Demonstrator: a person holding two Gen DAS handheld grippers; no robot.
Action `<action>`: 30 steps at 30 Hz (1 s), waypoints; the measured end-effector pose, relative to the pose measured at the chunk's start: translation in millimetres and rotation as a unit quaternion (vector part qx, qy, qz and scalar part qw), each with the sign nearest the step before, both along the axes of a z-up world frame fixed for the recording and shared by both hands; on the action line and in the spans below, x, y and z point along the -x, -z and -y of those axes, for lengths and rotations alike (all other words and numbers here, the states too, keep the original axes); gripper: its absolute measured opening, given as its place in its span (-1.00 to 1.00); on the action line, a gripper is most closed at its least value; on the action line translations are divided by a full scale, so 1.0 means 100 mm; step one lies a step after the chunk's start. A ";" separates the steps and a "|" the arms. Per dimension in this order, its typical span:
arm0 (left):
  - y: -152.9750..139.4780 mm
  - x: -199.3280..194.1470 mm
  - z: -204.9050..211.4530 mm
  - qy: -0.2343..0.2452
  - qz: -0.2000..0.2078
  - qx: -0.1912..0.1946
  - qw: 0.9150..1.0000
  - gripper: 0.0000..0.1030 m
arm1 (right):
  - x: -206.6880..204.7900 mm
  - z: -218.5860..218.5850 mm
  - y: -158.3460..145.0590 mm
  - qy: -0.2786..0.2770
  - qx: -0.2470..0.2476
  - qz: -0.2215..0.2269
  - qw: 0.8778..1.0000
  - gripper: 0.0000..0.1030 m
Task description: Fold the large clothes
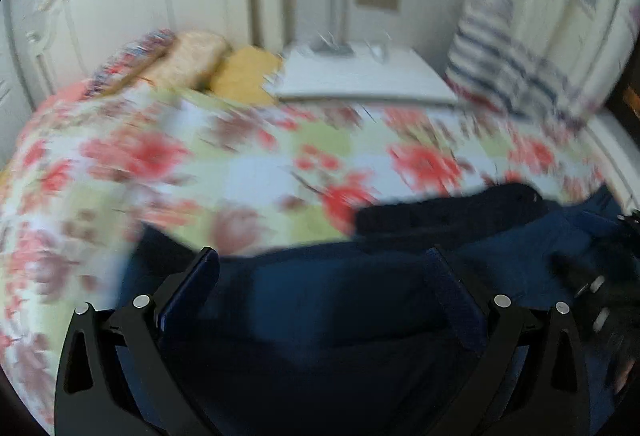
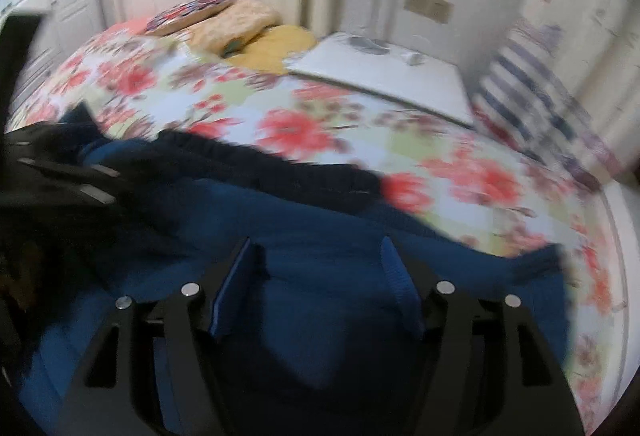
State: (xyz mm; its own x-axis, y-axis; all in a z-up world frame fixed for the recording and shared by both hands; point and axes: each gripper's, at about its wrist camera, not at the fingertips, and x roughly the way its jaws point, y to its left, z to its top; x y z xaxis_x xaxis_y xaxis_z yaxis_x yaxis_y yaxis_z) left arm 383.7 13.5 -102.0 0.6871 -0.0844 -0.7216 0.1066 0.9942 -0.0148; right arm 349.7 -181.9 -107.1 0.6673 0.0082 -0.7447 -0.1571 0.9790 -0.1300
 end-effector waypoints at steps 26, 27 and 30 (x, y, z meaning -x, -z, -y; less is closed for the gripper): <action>-0.14 0.11 -0.28 -0.004 0.042 -0.035 0.999 0.91 | 0.26 0.63 -0.22 0.041 -0.050 0.048 0.997 0.52; -0.04 0.02 -0.19 0.002 0.018 -0.058 0.998 0.91 | 0.16 0.52 -0.16 0.029 -0.032 0.024 0.999 0.52; 0.28 -0.15 -0.28 -0.010 -0.046 -0.045 0.998 0.91 | -0.01 0.52 0.21 0.062 -0.012 -0.028 0.998 0.59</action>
State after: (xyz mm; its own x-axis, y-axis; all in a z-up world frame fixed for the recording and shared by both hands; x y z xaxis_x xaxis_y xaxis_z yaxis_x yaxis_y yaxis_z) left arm 399.2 41.1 -130.1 0.6183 -0.0035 -0.7860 0.0888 0.9939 0.0655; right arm 350.8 -234.3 -128.3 0.6224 -0.0536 -0.7809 -0.0407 0.9941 -0.1006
